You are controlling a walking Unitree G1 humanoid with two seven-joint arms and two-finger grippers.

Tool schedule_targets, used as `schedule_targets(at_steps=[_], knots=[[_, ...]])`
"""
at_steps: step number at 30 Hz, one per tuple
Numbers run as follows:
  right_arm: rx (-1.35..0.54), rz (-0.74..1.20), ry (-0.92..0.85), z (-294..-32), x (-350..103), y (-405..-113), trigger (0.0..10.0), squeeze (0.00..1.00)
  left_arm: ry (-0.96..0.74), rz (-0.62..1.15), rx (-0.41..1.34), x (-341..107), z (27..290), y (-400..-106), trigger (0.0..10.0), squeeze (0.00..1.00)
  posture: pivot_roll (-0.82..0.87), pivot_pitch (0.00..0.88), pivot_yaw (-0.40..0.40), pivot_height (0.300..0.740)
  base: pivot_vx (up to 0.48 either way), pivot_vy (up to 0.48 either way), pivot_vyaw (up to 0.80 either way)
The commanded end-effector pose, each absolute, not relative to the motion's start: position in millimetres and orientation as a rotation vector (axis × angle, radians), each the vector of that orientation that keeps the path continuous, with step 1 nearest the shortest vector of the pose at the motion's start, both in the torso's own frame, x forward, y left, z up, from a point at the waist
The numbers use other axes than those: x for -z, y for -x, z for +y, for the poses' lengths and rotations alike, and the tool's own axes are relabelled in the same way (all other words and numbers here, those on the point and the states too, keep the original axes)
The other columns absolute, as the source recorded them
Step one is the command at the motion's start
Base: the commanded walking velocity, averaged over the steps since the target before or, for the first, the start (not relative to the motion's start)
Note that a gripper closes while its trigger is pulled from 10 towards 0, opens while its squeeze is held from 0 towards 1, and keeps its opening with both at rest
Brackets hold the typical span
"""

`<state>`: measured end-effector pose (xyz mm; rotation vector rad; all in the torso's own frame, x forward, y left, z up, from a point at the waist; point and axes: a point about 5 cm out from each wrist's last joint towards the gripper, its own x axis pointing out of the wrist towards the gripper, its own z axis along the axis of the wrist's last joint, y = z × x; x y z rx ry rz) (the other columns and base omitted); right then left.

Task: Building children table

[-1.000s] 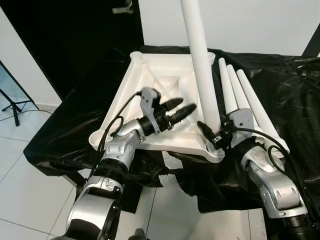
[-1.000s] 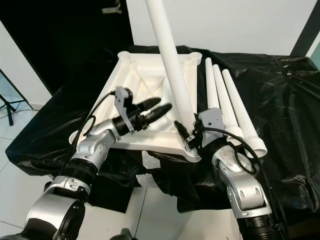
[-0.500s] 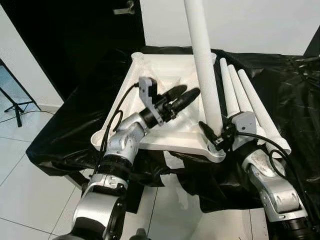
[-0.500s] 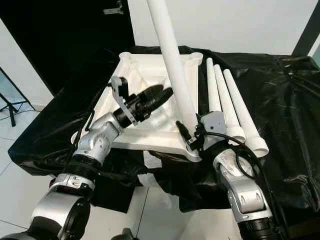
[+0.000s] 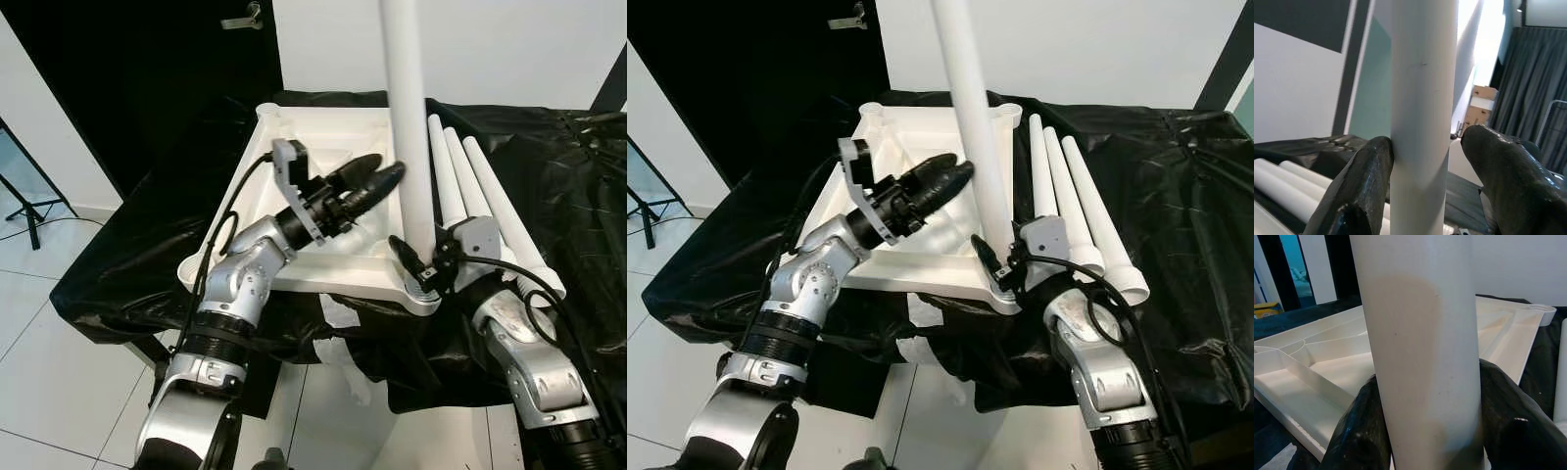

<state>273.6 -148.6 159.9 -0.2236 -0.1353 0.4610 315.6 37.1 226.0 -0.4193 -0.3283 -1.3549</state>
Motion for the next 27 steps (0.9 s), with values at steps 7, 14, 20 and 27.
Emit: schedule_targets(at_steps=[7,14,20,27], knots=[[-0.48,-0.055,0.256,-148,-146,-274,10.0,0.0,0.291,-0.379,1.631,-233,21,-296,10.0,0.0,0.1,0.0,0.043,0.74,0.0,0.0,0.0],[-0.492,-0.051,0.278,-146,-144,-272,10.0,0.0,0.27,-0.376,1.58,-236,8,-298,10.0,0.0,0.09,0.0,0.046,0.74,0.0,0.0,0.0],[-0.491,-0.051,0.282,-146,-144,-272,10.0,0.0,0.272,-0.379,1.541,-239,3,-301,4.8,0.0,0.09,0.0,0.047,0.74,0.0,0.0,0.0],[-0.488,-0.056,0.297,-147,-144,-271,10.0,0.0,0.28,-0.36,1.495,-239,0,-303,0.0,0.0,0.09,0.0,0.049,0.74,0.0,0.0,0.0]])
